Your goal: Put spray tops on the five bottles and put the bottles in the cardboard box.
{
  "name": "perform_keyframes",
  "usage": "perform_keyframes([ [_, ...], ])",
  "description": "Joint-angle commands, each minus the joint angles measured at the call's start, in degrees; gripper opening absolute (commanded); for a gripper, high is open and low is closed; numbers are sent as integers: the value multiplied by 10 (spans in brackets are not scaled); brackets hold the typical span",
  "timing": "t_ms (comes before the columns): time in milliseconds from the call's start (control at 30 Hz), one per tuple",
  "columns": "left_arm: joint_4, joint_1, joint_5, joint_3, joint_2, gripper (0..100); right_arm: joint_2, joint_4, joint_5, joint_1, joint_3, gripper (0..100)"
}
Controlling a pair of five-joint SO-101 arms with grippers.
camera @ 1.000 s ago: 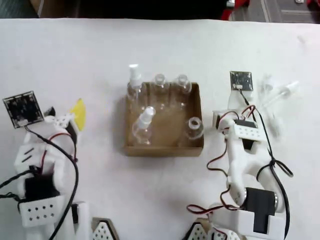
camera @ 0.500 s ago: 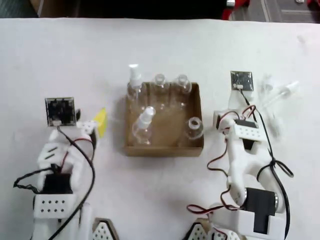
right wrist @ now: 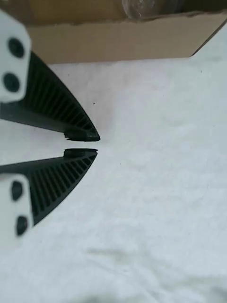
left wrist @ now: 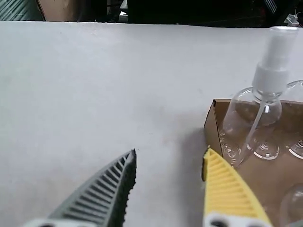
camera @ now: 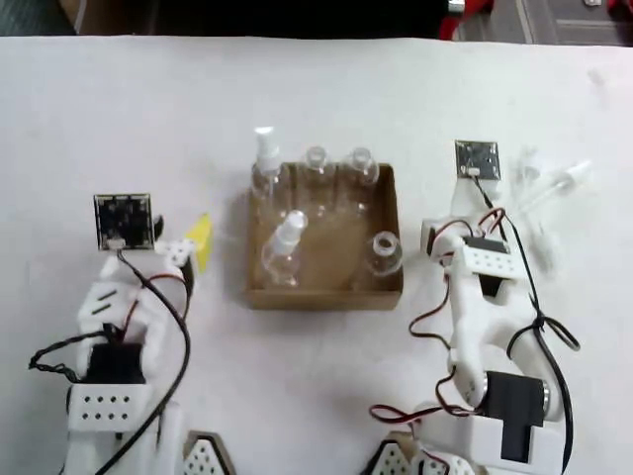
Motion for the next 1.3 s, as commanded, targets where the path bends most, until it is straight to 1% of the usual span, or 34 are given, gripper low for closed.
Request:
perform_keyframes([
  [0,-19,7,-6,-4,-7,209,-14,-7,3,6,-4,22],
  [733,-19,8,-7,-3,-7,207,-14,-6,3,7,-6,22],
  [833,-19,7,-7,-1,-7,207,-29,-6,3,20,-7,22],
  [867,-22,7,-7,4,-8,207,-44,-6,3,27,-10,22],
  [933,-52,7,-7,21,-10,207,-83,1,1,46,-12,22],
  [1067,-116,4,-8,55,-7,207,-190,48,-40,49,-23,22],
  [1200,-122,3,-8,59,-7,207,-327,124,-44,19,-67,22],
  [1267,-120,3,-8,59,-9,207,-389,188,-44,-19,-107,46],
])
